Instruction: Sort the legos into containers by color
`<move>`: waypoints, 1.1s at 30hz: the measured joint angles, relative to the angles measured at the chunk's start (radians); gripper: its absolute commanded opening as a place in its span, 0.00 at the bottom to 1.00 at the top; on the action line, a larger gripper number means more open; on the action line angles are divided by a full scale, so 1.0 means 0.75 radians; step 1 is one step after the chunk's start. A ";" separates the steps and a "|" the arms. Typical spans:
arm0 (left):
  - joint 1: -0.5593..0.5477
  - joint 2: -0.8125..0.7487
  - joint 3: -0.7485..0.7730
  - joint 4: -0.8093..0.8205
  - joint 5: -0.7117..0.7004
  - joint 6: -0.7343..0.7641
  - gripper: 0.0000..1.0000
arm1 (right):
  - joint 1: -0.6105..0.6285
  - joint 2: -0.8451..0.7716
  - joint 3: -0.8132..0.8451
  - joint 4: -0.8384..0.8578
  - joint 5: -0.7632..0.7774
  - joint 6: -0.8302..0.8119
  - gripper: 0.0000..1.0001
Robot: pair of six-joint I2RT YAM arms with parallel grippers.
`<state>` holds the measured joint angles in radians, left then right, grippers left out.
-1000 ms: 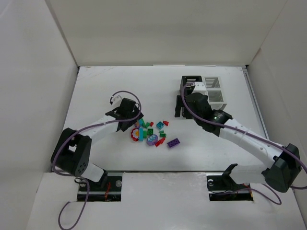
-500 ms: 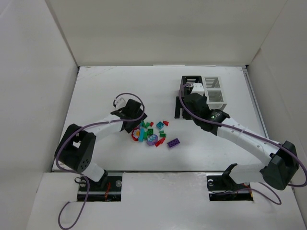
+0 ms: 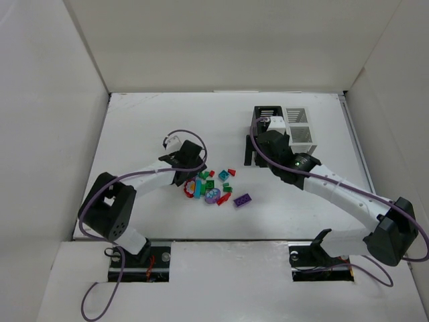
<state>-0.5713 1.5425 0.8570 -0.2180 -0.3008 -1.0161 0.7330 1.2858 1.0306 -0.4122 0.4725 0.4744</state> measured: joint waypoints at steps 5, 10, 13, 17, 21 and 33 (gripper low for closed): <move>-0.040 -0.101 -0.073 0.068 0.006 0.172 0.90 | 0.000 0.003 0.000 0.001 0.003 -0.007 0.99; -0.019 -0.184 -0.090 0.126 0.023 0.306 0.83 | 0.000 0.009 0.000 -0.002 0.003 -0.014 0.99; -0.005 -0.167 -0.090 0.148 0.051 0.396 0.85 | 0.000 0.009 0.000 -0.003 0.003 -0.018 0.99; -0.036 -0.151 -0.090 0.125 0.040 0.544 1.00 | 0.000 0.009 0.000 -0.006 0.003 -0.027 0.99; -0.051 -0.164 -0.087 0.105 0.022 0.775 1.00 | 0.000 0.019 0.000 -0.007 0.001 -0.042 0.99; 0.104 -0.276 -0.087 0.250 0.364 1.352 0.88 | 0.000 0.081 0.000 -0.009 -0.003 -0.076 0.99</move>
<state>-0.4934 1.3354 0.7914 -0.0303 -0.0280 -0.0021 0.7330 1.3468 1.0306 -0.4191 0.4706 0.4175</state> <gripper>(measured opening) 0.886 0.988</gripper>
